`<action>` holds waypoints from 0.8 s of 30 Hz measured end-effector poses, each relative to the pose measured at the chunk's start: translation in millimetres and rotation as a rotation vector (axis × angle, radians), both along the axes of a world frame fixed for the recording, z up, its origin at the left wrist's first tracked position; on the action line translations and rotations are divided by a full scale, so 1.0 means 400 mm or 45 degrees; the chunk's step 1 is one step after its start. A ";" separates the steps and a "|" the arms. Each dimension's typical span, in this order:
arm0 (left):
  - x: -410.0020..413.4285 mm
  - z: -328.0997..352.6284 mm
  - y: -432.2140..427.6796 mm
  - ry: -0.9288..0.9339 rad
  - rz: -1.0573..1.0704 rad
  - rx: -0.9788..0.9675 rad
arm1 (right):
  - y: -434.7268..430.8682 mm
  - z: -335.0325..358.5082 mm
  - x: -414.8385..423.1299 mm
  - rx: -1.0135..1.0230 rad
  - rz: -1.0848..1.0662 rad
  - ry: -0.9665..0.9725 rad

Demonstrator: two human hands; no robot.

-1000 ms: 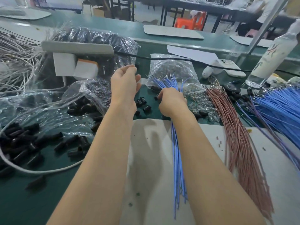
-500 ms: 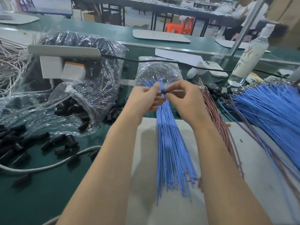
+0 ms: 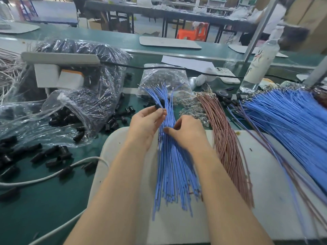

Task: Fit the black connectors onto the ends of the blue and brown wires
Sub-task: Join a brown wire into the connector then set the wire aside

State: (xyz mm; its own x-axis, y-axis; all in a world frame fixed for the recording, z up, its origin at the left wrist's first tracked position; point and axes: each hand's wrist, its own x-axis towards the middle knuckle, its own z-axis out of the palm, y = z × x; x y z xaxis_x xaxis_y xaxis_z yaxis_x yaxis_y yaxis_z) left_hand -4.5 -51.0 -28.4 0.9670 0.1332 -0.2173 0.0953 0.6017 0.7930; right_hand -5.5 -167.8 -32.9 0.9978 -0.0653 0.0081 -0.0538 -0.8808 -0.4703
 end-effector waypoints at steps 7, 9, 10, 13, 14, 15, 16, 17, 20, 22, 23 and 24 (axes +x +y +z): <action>0.014 -0.018 0.002 -0.084 0.103 0.391 | -0.024 0.015 0.003 0.180 -0.038 -0.022; 0.013 -0.020 -0.003 -0.108 0.050 0.415 | -0.036 0.023 0.001 0.446 -0.090 -0.052; 0.012 -0.020 -0.007 -0.113 0.011 0.416 | -0.039 0.029 -0.004 0.693 -0.093 -0.029; 0.007 -0.022 -0.021 -0.133 -0.108 0.573 | -0.047 0.059 -0.015 1.555 0.061 0.106; 0.005 -0.023 -0.025 -0.152 -0.125 0.666 | -0.053 0.070 -0.020 1.781 0.112 0.094; 0.004 -0.022 -0.027 -0.177 -0.126 0.736 | -0.061 0.078 -0.021 1.932 0.126 0.028; 0.002 -0.021 -0.026 -0.200 -0.122 0.768 | -0.070 0.084 -0.021 2.005 0.081 -0.085; 0.000 -0.018 -0.024 -0.214 -0.124 0.758 | -0.080 0.087 -0.020 1.990 -0.023 -0.231; -0.006 -0.009 -0.025 -0.207 -0.241 0.711 | -0.097 0.080 -0.016 1.850 -0.383 -0.575; -0.010 -0.007 -0.031 -0.206 -0.348 0.731 | -0.099 0.075 -0.011 1.935 -0.500 -0.663; -0.013 -0.005 -0.032 -0.214 -0.385 0.726 | -0.101 0.073 -0.008 1.995 -0.528 -0.691; -0.015 -0.003 -0.032 -0.231 -0.406 0.731 | -0.102 0.073 -0.005 2.057 -0.536 -0.701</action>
